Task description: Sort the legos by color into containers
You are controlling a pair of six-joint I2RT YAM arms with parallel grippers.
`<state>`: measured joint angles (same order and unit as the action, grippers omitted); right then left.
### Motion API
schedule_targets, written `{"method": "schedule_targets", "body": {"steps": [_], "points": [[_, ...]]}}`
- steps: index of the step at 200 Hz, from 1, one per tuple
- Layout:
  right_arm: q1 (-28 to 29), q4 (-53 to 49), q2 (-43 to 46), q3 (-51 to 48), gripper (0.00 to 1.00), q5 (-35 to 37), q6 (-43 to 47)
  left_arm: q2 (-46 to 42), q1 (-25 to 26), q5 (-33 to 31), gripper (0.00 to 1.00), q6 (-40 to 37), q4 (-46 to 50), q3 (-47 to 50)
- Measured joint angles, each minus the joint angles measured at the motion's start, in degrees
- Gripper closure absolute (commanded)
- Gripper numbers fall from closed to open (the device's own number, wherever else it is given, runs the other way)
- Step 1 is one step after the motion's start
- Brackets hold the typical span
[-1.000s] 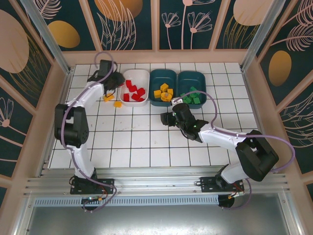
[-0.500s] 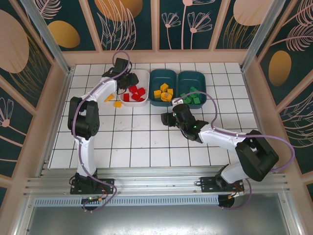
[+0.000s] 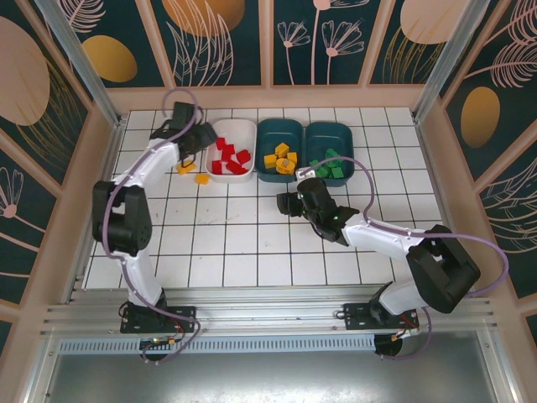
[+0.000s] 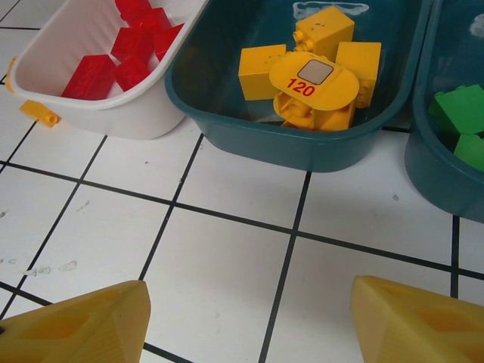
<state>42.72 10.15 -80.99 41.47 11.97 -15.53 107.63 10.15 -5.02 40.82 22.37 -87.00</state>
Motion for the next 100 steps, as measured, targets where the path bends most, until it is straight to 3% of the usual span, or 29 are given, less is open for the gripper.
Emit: {"method": "schedule_targets", "body": {"steps": [35, 75, 100], "points": [[0.0, 0.0, 0.2, 0.0, 0.29, 0.0, 0.0, -1.9, -8.0, -1.1, 0.22, 2.1, -2.2, 5.7], [0.0, 0.0, 0.3, 0.0, 0.28, 0.0, 0.0, 3.4, -8.9, 6.5, 0.2, -4.7, -12.0, 4.7], [0.0, 0.0, 0.3, 0.0, 0.28, 0.0, 0.0, 9.2, -8.9, 9.3, 0.19, -9.2, -13.2, 2.3]]}}
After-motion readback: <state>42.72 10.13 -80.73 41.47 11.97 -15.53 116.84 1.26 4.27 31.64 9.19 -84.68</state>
